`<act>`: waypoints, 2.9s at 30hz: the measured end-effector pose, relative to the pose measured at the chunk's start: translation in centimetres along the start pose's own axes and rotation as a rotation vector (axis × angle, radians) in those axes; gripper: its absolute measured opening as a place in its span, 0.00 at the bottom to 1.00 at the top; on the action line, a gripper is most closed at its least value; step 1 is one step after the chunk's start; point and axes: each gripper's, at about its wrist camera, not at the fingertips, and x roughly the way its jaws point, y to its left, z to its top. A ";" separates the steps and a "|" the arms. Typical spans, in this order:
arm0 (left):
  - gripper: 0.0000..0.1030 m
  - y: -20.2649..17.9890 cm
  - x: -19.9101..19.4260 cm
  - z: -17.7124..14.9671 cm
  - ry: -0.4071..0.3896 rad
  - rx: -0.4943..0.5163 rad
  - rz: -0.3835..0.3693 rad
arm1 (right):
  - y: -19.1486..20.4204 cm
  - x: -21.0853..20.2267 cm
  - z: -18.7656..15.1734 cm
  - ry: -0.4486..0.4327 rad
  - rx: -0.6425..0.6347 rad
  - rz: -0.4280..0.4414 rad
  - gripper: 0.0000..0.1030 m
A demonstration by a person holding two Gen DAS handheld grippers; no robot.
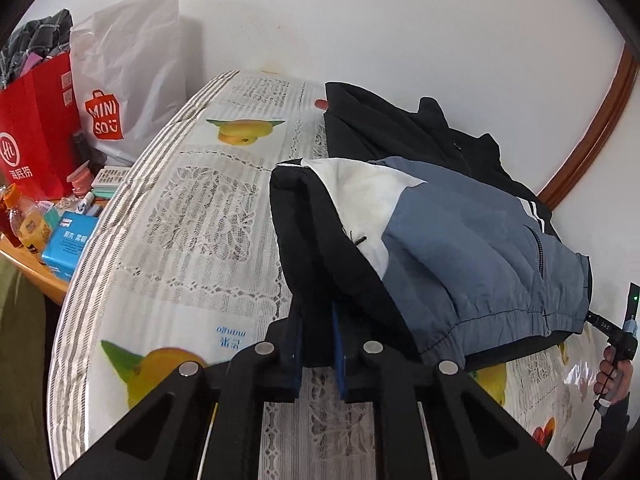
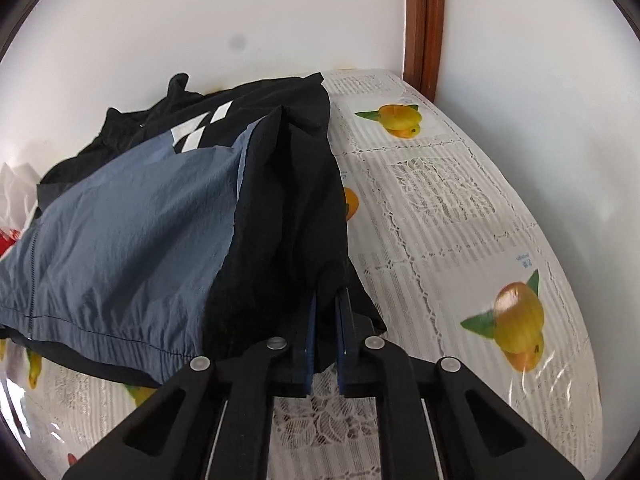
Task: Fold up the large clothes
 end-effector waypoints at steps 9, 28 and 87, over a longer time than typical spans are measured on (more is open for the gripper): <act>0.11 -0.7 -3.4 -3.1 -0.003 0.052 0.036 | 0.3 -2.4 -1.3 0.007 -0.022 -0.006 0.06; 0.24 -0.6 -8.3 -6.5 -0.052 0.061 0.029 | 0.4 -8.2 -3.4 -0.066 -0.008 -0.065 0.26; 0.18 -7.4 -3.0 3.7 -0.125 0.099 -0.073 | 5.3 -3.8 6.8 -0.229 0.016 0.097 0.07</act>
